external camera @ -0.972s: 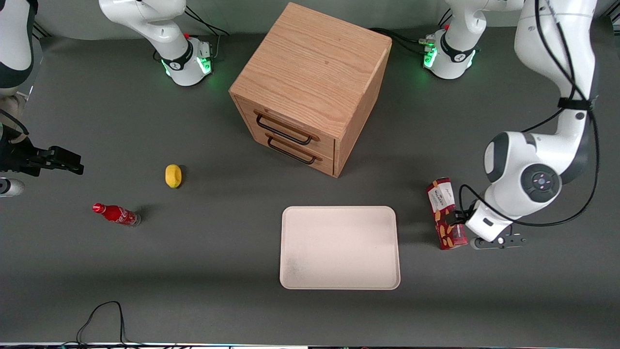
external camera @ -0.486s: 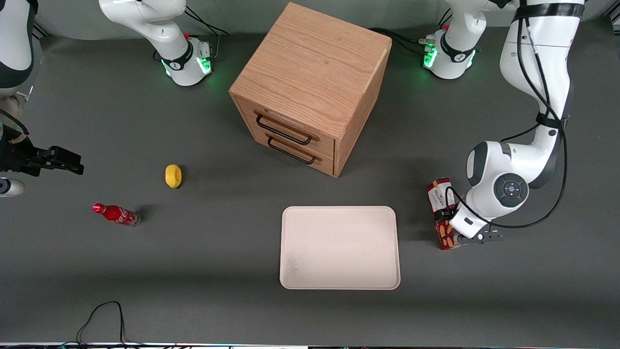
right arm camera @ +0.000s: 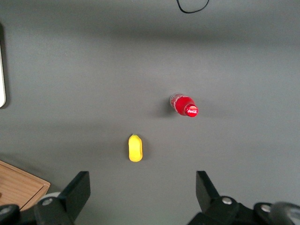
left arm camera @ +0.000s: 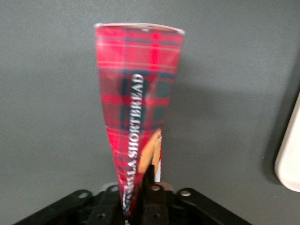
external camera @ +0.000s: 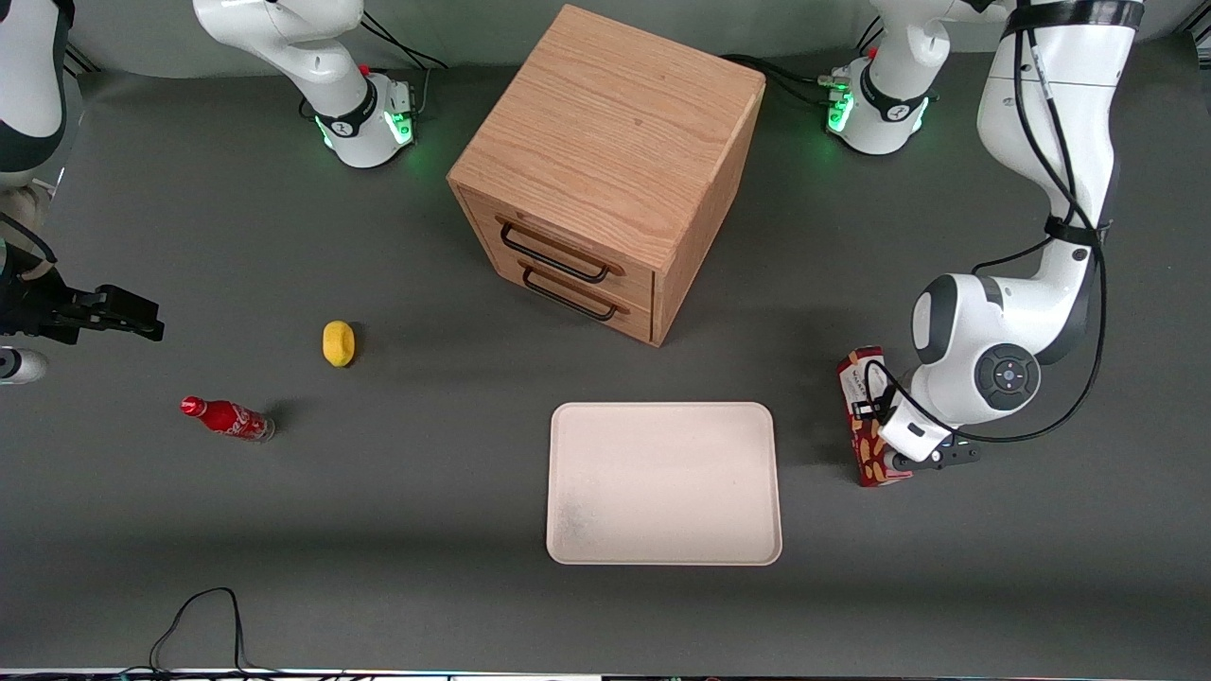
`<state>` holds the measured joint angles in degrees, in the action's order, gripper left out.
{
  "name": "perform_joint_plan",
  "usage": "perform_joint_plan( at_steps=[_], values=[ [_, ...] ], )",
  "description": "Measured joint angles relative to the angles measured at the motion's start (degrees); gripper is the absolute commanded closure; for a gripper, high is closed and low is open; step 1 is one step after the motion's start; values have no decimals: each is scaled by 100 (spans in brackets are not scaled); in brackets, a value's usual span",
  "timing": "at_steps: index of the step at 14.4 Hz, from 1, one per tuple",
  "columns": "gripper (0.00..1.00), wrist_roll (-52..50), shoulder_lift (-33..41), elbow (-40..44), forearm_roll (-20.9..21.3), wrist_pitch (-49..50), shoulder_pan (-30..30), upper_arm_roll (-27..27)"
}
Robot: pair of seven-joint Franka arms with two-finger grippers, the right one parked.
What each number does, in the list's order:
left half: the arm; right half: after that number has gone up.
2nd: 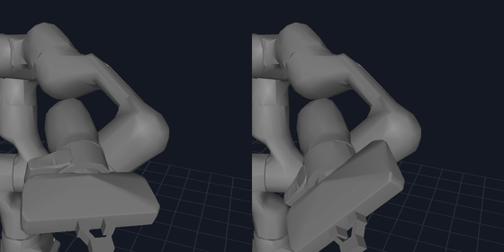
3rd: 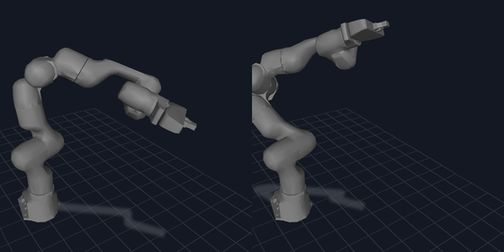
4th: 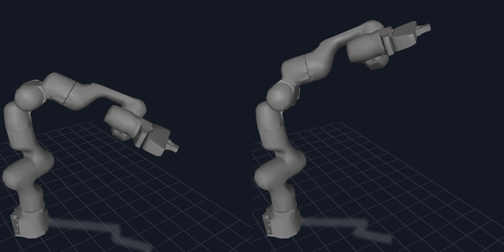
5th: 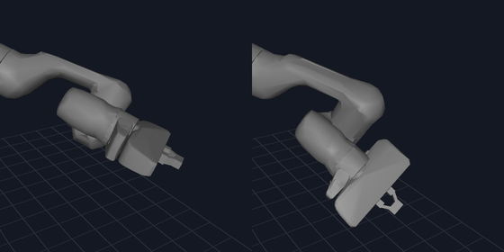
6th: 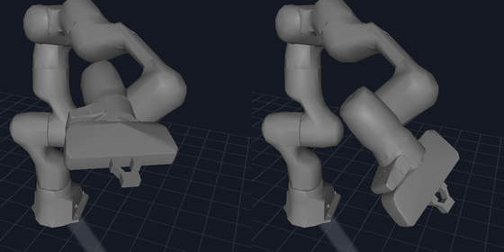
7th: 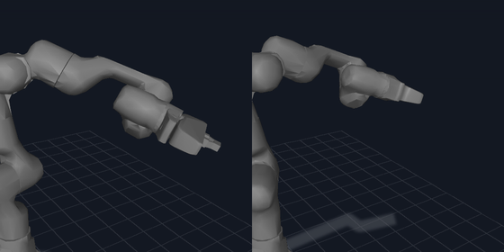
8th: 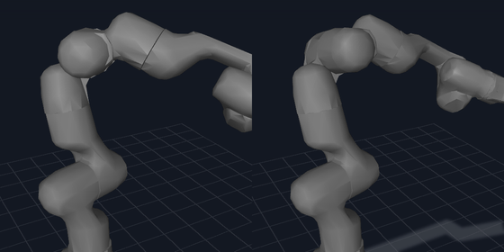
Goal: Place red cookie box on tray
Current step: 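Close the left gripper on the red box and lift it, then carry the held red box over the white tray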
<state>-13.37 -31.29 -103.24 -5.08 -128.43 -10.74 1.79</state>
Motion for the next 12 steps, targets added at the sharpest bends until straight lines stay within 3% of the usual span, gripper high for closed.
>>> perform_joint_plan(
  at_steps=[4, 12],
  values=[
    [100, 0, 43, 510, -7, 338, -10, -23],
    [100, -7, -83, 2612, -5, 1861, -439, -58]
  ],
)
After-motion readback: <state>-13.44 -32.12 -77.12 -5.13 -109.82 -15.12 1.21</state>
